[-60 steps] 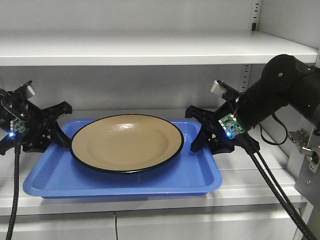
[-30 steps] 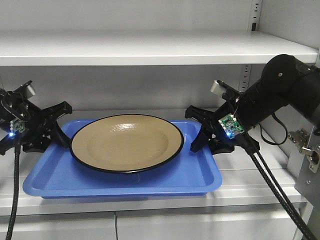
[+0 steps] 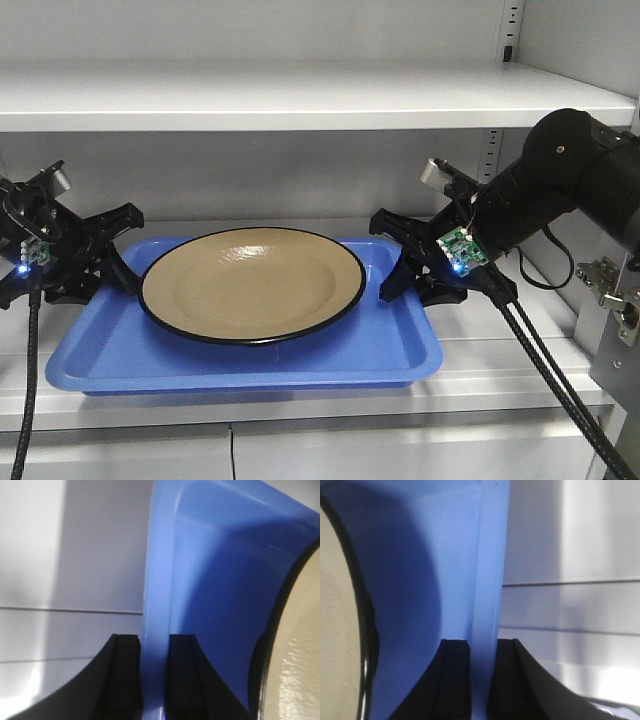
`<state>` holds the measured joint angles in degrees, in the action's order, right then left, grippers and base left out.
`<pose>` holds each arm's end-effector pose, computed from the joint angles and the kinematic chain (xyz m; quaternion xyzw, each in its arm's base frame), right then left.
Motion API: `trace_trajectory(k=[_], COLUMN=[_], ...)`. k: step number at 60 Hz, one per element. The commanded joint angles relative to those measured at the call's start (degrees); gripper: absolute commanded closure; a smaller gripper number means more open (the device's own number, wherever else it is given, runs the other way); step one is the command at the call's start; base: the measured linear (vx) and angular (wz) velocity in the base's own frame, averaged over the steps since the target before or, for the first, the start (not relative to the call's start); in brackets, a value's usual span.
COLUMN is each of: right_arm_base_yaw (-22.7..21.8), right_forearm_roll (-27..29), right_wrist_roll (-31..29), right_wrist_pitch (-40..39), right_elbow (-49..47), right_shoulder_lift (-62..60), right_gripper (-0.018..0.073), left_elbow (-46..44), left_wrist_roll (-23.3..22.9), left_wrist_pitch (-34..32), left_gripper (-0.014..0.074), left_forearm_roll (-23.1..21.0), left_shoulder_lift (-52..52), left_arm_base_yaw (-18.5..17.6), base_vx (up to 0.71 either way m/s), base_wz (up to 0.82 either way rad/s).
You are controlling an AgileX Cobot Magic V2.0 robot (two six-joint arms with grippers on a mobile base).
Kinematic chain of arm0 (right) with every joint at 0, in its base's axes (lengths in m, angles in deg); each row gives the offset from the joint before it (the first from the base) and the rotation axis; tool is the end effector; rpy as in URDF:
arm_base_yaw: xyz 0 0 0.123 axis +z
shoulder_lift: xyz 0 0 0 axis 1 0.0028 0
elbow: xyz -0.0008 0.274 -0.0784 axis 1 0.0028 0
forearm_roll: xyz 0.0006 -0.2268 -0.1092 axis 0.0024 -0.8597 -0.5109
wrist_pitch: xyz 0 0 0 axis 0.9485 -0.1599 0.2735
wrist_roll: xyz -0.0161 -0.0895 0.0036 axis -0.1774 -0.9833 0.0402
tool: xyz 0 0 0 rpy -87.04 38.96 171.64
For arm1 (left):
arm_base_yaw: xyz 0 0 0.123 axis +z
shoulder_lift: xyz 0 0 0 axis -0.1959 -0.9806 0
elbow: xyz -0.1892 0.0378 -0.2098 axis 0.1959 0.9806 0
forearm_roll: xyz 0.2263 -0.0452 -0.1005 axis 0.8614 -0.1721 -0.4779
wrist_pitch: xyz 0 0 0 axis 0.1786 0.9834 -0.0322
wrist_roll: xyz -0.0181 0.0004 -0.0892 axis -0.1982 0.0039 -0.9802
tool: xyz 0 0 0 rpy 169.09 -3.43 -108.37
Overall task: Place disk in tray to left cabinet
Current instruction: 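Lower the blue tray onto the cabinet shelf with both grippers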
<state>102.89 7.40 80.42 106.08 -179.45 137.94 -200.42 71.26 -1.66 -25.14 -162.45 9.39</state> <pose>0.4160 0.1352 0.3624 0.0189 0.9429 0.2745 0.1875 0.4045 -0.0529 0.3732 -0.0902 0.9381 -0.2591 0.2113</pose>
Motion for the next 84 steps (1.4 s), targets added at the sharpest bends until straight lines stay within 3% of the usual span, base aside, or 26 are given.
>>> trace_trajectory(k=[1, 21, 41, 62, 73, 84], right_arm_base_yaw=[1.36, 1.36, 1.36, 1.36, 1.36, 1.36], right_forearm_roll=[8.85, 10.63, 10.61, 10.63, 9.97, 9.97], right_wrist_roll=[-0.86, -0.86, -2.33, -2.33, -2.68, -7.94], right_wrist_pitch=[-6.17, -12.99, -21.93, -26.06, -27.16, -28.27], right_elbow=[-1.90, -1.90, -1.90, -1.90, -1.90, -1.90], right_shoulder_lift=[-3.00, 0.82, 4.75, 8.91, 9.86, 9.92], right_gripper=[0.0565, 0.0565, 0.0565, 0.0555, 0.0501, 0.0382], left_elbow=[-2.17, -2.17, -2.17, -2.17, -2.17, -2.17], left_wrist_roll=[-1.07, -1.07, -1.07, -1.07, -1.07, 0.76], left_wrist_pitch=[-4.97, -11.10, -21.40, -25.29, -26.76, -26.97], left_gripper=[0.0597, 0.0597, 0.0597, 0.0594, 0.0568, 0.0461], left_forearm_roll=[-7.80, -7.47, -7.48, -7.48, -7.48, -7.48], left_shoulder_lift=[3.56, 0.12, -4.19, -8.46, -9.10, -9.16], left_arm_base_yaw=[-1.88, -1.88, -1.88, -1.88, -1.88, -1.88], base_vx=[0.00, 0.00, 0.00, 0.00, 0.00, 0.00], base_wz=[0.00, 0.00, 0.00, 0.00, 0.00, 0.00])
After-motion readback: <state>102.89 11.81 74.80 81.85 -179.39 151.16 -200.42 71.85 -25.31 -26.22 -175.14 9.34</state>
